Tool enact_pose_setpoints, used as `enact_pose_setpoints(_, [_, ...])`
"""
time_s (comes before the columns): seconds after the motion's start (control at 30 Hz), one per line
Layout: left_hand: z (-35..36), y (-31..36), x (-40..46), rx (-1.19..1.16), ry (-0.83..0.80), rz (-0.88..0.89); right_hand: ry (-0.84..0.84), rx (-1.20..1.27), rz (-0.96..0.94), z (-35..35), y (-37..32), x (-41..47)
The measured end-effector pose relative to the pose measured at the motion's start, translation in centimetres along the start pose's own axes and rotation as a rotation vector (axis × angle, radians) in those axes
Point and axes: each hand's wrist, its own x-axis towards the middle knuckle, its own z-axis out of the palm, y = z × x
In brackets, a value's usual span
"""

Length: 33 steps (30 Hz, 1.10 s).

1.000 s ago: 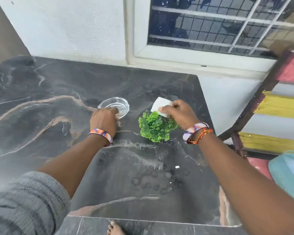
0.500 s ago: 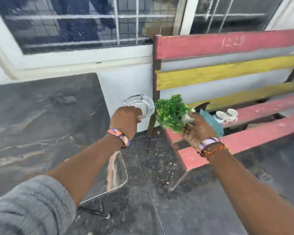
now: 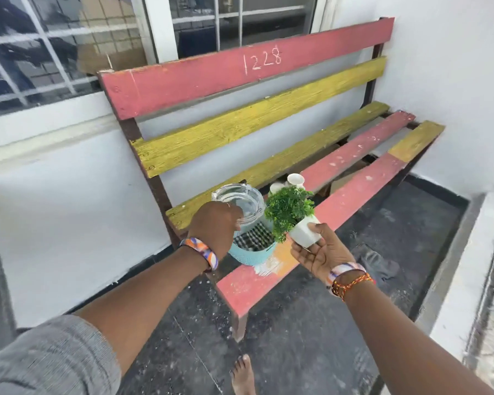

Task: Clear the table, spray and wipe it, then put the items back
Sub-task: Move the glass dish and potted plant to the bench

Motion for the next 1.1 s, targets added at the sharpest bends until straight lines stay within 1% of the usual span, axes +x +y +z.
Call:
enact_pose_setpoints(0.1, [2.1,0.7,5.3,-0.081,-0.016,-0.006,0.060,-0.080,0.012,-0.9,-3.6,3.0])
enact_pose_setpoints(0.27, [4.2,2.2,13.4,-0.062,-0.066,0.043,0.145,-0.022,-0.052,-1.1,-9.4,7.5])
enact_pose_setpoints(0.43, [5.6,3.4,19.1,-0.100,-0.126,0.056,0.142,0.006,-0.042,-1.2,-13.7,11.1])
enact_pose_setpoints(0.53, [6.3,4.0,22.1,-0.114,-0.150,0.058,0.079,-0.033,-0.025,-1.1,-16.2,13.7])
enact_pose_setpoints(0.67, [8.0,5.5,25.6,-0.173,-0.121,0.011,0.006,-0.137,0.014,-1.7,-19.6,17.4])
enact_pose_setpoints(0.8, [11.2,7.6,30.0,-0.148,-0.096,-0.060,-0.037,-0.193,0.086,-3.5,-23.4,21.9])
enact_pose_setpoints(0.9, [14.3,9.9,33.8,-0.060,-0.160,-0.111,-0.024,-0.186,0.124,-6.0,-26.9,25.4])
enact_pose_setpoints(1.0, [17.1,12.6,36.9,-0.015,-0.236,-0.190,-0.001,-0.252,0.147,-8.6,-30.7,28.6])
enact_pose_setpoints(1.1, [19.5,14.6,39.0,-0.004,-0.304,-0.265,0.072,-0.339,0.114,-10.8,-34.0,31.9])
